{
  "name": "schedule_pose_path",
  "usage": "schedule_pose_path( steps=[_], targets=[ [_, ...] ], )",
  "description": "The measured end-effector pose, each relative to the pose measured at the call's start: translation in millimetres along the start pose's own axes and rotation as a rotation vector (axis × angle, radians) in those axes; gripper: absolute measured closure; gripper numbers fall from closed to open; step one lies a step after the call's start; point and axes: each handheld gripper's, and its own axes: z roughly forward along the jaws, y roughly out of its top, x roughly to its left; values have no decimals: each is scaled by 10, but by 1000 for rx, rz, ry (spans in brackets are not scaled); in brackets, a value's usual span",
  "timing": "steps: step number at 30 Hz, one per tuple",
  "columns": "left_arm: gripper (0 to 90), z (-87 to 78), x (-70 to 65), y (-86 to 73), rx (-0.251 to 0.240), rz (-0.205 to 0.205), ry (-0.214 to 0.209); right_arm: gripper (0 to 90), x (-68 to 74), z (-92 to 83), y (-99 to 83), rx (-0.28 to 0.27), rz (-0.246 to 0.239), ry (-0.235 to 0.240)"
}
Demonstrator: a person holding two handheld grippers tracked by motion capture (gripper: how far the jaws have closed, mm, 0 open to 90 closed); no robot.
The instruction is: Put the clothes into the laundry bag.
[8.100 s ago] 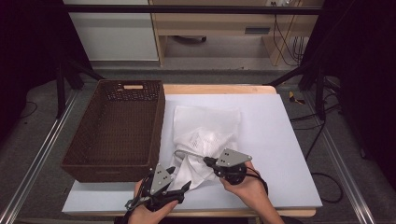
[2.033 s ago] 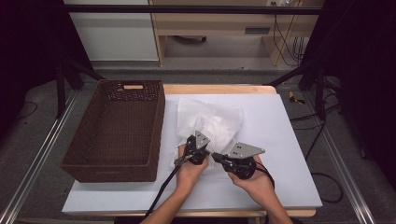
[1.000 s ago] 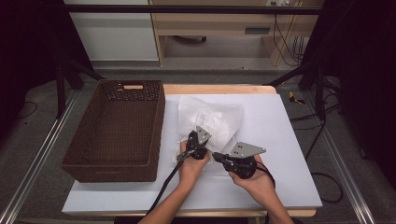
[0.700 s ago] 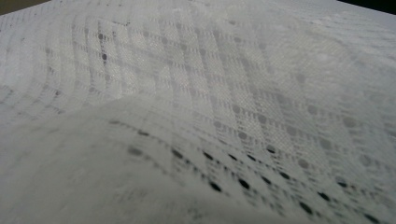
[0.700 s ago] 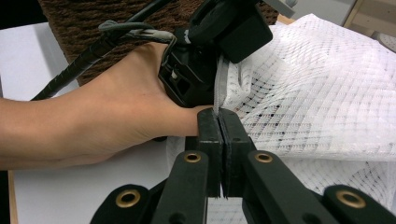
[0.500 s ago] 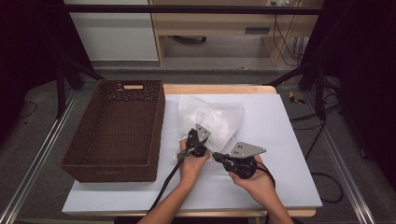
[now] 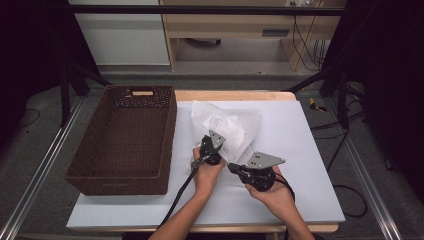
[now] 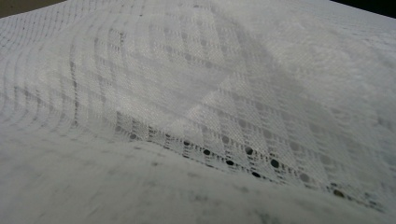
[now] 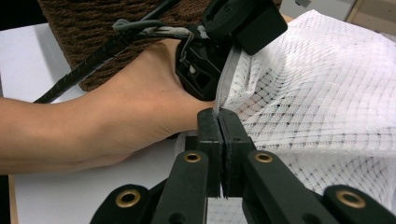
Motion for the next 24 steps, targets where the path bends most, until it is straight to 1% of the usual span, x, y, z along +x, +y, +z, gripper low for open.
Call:
schedule_pose_path(
  steps=[6, 9, 10, 12, 14, 15, 16, 19, 21, 22, 24],
  targets=[
    [900, 11, 8, 3, -4, -12, 8, 892, 8, 3, 1, 0, 2, 1],
    [900, 2, 12, 2, 8, -6, -3, 892, 1, 8, -3, 0, 0, 3],
    [900, -18, 12, -2, 13, 1, -13, 892, -2, 9, -6, 2, 3, -1],
    [900, -51, 11, -9, 24, 1, -33, 892, -7, 9, -6, 1, 5, -2],
    [900, -97, 1, -25, 34, 14, -51, 892, -15, 9, -8, 0, 9, -5],
    [900, -97, 1, -25, 34, 14, -51, 892, -15, 9, -8, 0, 9, -5],
    [900, -144, -12, -47, 37, 23, -60, 892, -26, 10, -13, 2, 9, -10],
    [900, -247, -19, -78, 33, 28, -75, 892, -40, 12, -22, 3, 15, -18],
    [900, -276, -19, -84, 36, 33, -78, 892, -52, 12, -27, 4, 16, -20],
    [900, -358, -23, -102, 35, 44, -91, 892, -60, 11, -31, 3, 19, -24],
    [900, -434, -22, -115, 35, 48, -103, 892, -72, 12, -35, 3, 23, -27]
  ],
)
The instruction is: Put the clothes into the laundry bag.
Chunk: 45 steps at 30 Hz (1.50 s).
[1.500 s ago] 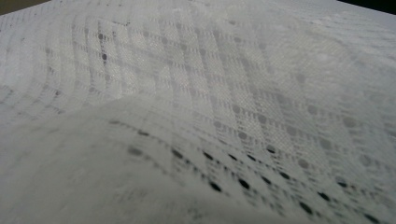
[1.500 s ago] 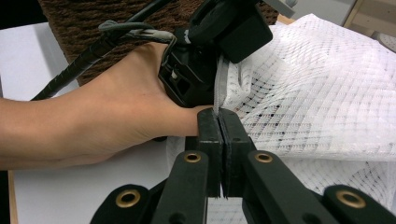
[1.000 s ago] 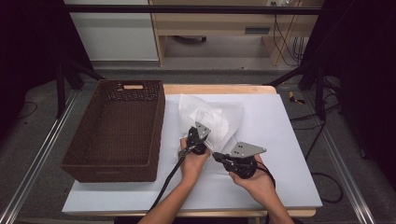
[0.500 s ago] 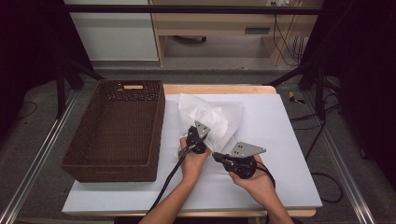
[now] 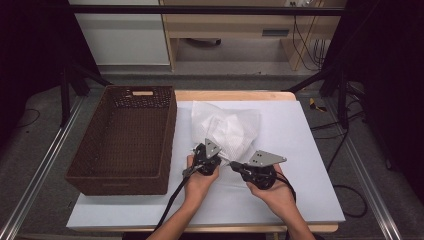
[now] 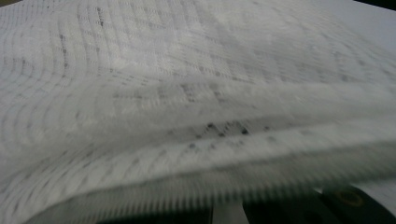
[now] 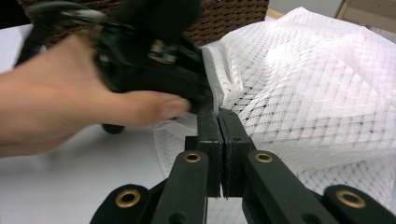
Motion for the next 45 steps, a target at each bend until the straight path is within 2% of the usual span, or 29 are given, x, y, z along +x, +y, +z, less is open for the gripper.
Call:
schedule_pose_path(
  steps=[3, 7, 9, 11, 15, 16, 17, 19, 24, 26, 28, 30, 31, 34, 39, 41, 45],
  targets=[
    [900, -76, -4, -8, -1, 8, -9, 892, -10, 1, -3, 1, 2, -3],
    [900, -300, -25, -42, 1, 18, -25, 892, -14, 0, -5, 1, 4, -5],
    [900, -332, -29, -48, 1, 20, -25, 892, -14, 1, -5, 1, 3, -4],
    [900, -465, -40, -77, 14, 27, -12, 892, -13, -2, -2, 1, 2, -4],
    [900, -559, -38, -125, 34, 29, 9, 892, -18, -9, -1, -2, 3, -4],
    [900, -586, -38, -166, 56, 34, 22, 892, -21, -9, -1, -3, 4, -3],
    [900, -586, -38, -166, 56, 34, 22, 892, -22, -9, -1, -3, 4, -2],
    [900, -617, -35, -254, 105, 42, 33, 892, -18, -4, 0, -2, 0, 1],
    [900, -700, -57, -320, 141, 68, 50, 892, 10, 13, 9, 0, -11, 12],
    [900, -712, -53, -328, 152, 71, 53, 892, 13, 14, 11, 2, -14, 14],
    [900, -709, -30, -363, 191, 83, 68, 892, 17, 14, 16, 0, -14, 17],
    [900, -701, -11, -375, 206, 85, 71, 892, 15, 10, 16, -3, -11, 15],
    [900, -687, 5, -386, 215, 74, 69, 892, 15, 10, 16, -3, -11, 15],
    [900, -626, 32, -394, 241, 78, 60, 892, 12, 5, 18, -7, -7, 16],
    [900, -578, 2, -366, 250, 89, 36, 892, 20, 17, 20, -4, -8, 19],
    [900, -526, -46, -323, 248, 114, 14, 892, 23, 20, 22, -4, -9, 19],
    [900, -434, -73, -263, 232, 121, -8, 892, 27, 25, 22, -1, -7, 19]
  ],
)
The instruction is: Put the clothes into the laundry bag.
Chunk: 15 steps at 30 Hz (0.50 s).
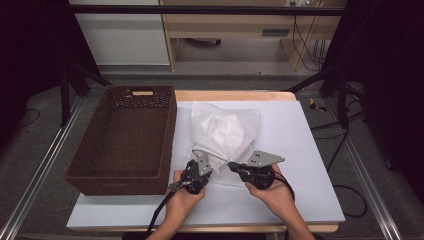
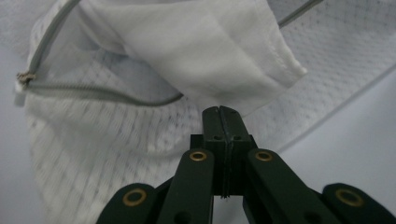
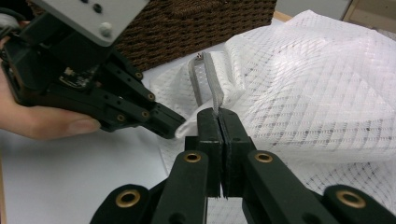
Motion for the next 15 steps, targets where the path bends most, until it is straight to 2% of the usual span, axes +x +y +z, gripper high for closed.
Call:
schedule_pose_path(
  steps=[4, 9, 15],
  targets=[
    [900, 76, -34, 100, -29, 14, -16, 892, -3, -1, 0, -1, 0, 0],
    [900, 196, -41, 174, -30, 21, -22, 892, -9, -5, -5, -1, 1, -1],
    [900, 358, -22, 291, -52, 27, -18, 892, -21, -14, -9, -2, 4, -2]
  ],
)
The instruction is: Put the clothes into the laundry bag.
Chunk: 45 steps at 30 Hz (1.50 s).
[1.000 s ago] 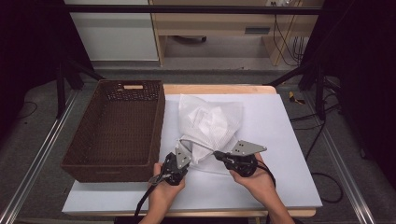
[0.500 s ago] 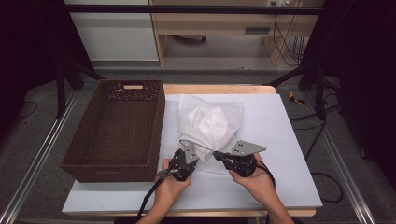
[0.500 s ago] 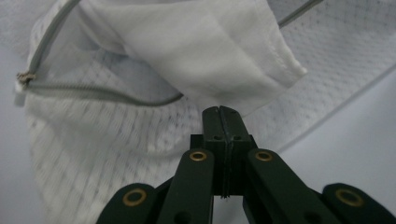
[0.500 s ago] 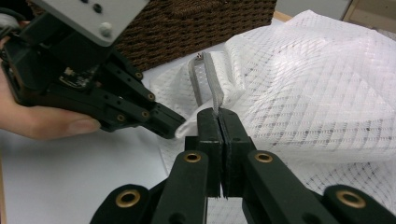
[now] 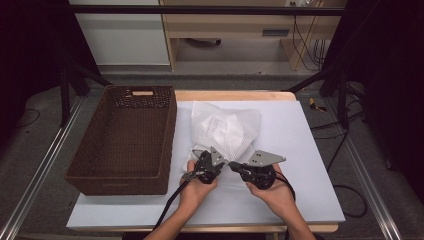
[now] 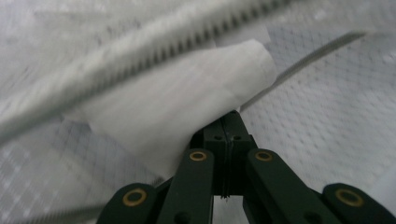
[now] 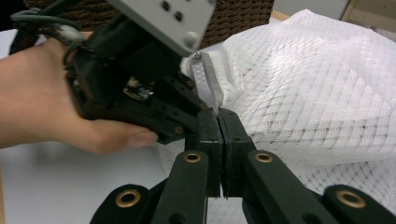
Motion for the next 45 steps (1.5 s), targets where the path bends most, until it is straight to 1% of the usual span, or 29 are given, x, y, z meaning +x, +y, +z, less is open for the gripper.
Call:
schedule_pose_path(
  steps=[1, 2, 4, 5, 9, 13, 20, 24, 31, 35, 40, 45],
  targets=[
    [900, 0, 0, 0, 0, 0, 0, 892, 0, 0, 0, 0, 0, 0],
    [900, 45, 31, 23, -8, -14, 3, 892, -2, 2, -3, 4, 0, 1],
    [900, 78, 55, 45, -16, -19, 8, 892, 1, 3, -5, 7, -1, 1],
    [900, 97, 64, 54, -22, -30, 8, 892, 2, 2, -5, 7, -1, 1],
    [900, 154, 102, 87, -24, -43, 11, 892, 2, 4, -6, 8, -2, 3],
    [900, 210, 137, 120, -37, -61, 26, 892, 3, 0, -6, 9, -3, 3],
    [900, 261, 160, 121, -57, -100, 32, 892, 0, -2, -8, 10, -3, 4],
    [900, 286, 163, 135, -59, -103, 40, 892, 6, 1, -8, 12, -5, 4],
    [900, 353, 190, 190, -65, -122, 61, 892, 11, 0, -9, 13, -4, 6],
    [900, 376, 210, 210, -67, -120, 78, 892, 10, -1, -8, 11, -3, 8],
    [900, 412, 247, 223, -73, -142, 86, 892, 12, -6, -8, 10, -2, 11],
    [900, 420, 268, 233, -71, -144, 94, 892, 9, -10, -7, 9, -1, 13]
  ],
)
